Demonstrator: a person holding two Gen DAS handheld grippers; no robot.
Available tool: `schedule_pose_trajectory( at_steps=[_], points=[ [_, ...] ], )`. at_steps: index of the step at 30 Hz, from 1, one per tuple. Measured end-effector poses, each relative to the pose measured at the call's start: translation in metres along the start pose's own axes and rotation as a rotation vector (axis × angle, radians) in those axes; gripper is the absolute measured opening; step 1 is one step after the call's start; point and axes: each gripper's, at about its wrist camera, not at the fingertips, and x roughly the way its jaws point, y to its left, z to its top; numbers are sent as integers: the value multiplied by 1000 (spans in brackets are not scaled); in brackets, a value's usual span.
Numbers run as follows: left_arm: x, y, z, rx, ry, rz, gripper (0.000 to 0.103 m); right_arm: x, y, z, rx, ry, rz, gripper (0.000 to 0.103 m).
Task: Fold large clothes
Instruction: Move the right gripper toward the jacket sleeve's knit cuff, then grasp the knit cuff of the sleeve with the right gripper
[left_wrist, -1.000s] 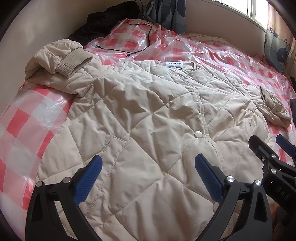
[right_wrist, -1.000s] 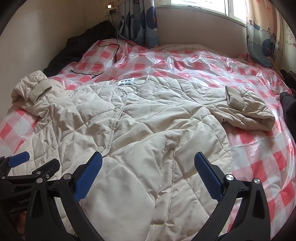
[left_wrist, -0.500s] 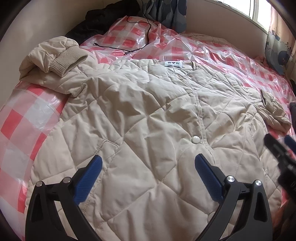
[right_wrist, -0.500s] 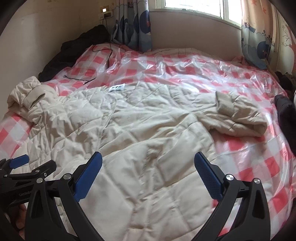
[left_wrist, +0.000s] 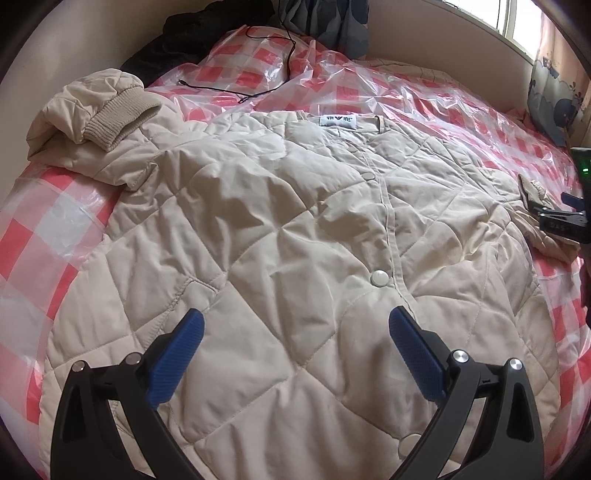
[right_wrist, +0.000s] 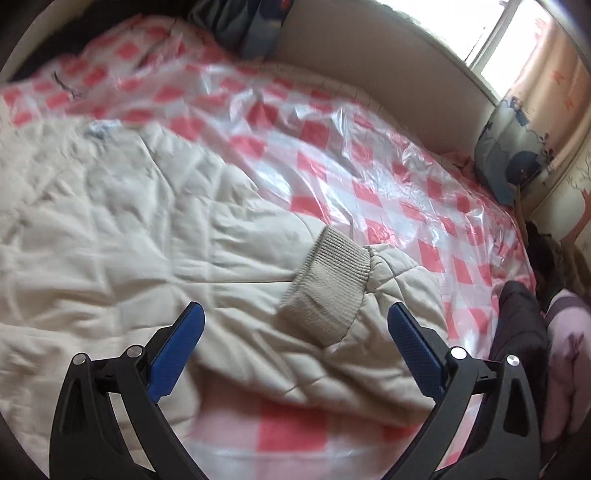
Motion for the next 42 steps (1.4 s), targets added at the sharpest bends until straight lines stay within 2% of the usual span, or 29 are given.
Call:
schedule_pose_trajectory(
  at_steps=[3,8,13,15,19,21,22,23,26,28,30,32,35,38,39,40,41,42],
  points=[
    [3,-3,0,2,5,0,96,23,-10,-4,18,30,31,94],
    [5,-10,-1,28,15,1,96,24,-8,-7,-33,89,-7,93],
    [6,-13,-2,37,16,6,96,23,-14,1,13,66,-11,92],
    [6,-14,-2,39,17,7,96,22,-15,4,20,55,-16,89],
    [7,-14,-2,40,16,8,96,27,-31,8,89,66,8,59],
    [7,-14,-3,40,15,7,96,32,-45,8,147,74,60,55],
    [7,-14,-3,41,15,8,96,35,-52,10,173,83,97,38],
    [7,-14,-3,42,16,9,96,35,-58,10,200,87,124,28],
    [9,-14,-3,47,15,13,96,22,-85,12,304,39,173,15],
    [9,-13,-3,44,14,12,96,7,-108,14,375,-3,192,13],
    [9,-14,-3,46,13,15,96,-11,-142,13,464,-54,203,11],
    [10,-13,-3,43,13,16,96,-31,-184,7,567,-107,180,1],
    [9,-13,-3,46,14,17,96,-53,-253,-20,777,-164,153,1],
    [9,-12,-3,45,13,16,96,-58,-292,-57,890,-130,111,2],
    [9,-12,-3,44,13,15,96,-61,-294,-66,892,-124,103,2],
    [9,-12,-3,42,14,14,96,-65,-283,-68,823,-118,79,4],
    [10,-12,-3,40,15,14,96,-68,-266,-66,730,-126,74,18],
    [11,-11,-2,36,19,13,96,-69,-239,-60,600,-127,64,36]
  ],
)
